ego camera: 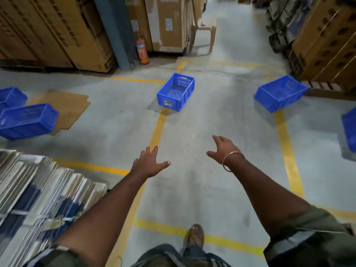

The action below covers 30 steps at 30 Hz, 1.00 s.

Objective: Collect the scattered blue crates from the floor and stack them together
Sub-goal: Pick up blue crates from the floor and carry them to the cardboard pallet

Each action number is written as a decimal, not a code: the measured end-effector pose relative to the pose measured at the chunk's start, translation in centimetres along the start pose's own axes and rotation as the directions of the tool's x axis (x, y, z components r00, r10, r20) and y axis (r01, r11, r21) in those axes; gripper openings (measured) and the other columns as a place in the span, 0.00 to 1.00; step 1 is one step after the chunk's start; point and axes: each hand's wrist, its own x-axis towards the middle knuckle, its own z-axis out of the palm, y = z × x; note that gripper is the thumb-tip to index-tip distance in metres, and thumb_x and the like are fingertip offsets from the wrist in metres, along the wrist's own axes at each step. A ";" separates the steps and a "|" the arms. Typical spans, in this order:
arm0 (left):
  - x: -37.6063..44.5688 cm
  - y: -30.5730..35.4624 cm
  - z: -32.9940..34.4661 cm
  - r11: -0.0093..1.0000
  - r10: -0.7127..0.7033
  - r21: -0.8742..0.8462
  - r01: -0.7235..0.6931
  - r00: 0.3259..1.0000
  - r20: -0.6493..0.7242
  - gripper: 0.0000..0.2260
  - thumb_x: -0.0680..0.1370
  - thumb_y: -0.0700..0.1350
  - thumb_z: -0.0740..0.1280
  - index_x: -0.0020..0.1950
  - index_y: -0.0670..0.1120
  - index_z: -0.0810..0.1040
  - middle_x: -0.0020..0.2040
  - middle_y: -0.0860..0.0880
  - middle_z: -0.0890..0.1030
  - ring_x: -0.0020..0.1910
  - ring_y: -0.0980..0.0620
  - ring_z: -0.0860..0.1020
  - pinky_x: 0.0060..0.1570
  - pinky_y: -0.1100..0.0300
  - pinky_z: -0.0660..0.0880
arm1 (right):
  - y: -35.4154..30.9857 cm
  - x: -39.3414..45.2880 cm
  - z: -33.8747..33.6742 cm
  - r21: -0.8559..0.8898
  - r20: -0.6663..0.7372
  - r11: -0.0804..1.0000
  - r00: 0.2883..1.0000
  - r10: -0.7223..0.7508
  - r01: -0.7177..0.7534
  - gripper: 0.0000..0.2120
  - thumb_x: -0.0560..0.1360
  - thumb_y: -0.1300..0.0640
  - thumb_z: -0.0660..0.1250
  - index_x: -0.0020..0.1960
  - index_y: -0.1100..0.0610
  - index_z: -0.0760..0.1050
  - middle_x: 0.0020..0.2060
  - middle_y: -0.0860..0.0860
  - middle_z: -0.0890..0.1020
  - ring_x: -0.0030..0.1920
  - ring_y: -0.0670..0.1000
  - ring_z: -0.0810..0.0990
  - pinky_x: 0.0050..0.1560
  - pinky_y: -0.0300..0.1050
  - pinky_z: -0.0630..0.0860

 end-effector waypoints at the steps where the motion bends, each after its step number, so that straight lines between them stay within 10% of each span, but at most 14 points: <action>1: 1.9 0.5 -0.9 1.000 0.002 0.001 -0.002 1.000 -0.008 0.46 0.70 0.75 0.58 0.81 0.55 0.48 0.82 0.46 0.48 0.80 0.44 0.49 0.72 0.39 0.59 | 0.2 2.2 -0.9 -0.013 0.001 1.000 1.000 0.003 -0.003 0.39 0.71 0.38 0.66 0.76 0.51 0.59 0.74 0.53 0.66 0.74 0.55 0.62 0.70 0.53 0.67; 30: 67.0 6.7 -23.2 0.982 -0.186 -0.018 0.188 0.979 0.080 0.41 0.73 0.73 0.56 0.80 0.53 0.52 0.81 0.45 0.51 0.80 0.45 0.51 0.73 0.40 0.56 | -4.8 74.8 -17.2 -0.133 0.147 0.986 0.986 -0.080 0.100 0.40 0.72 0.40 0.67 0.78 0.53 0.56 0.75 0.55 0.64 0.76 0.56 0.59 0.73 0.51 0.62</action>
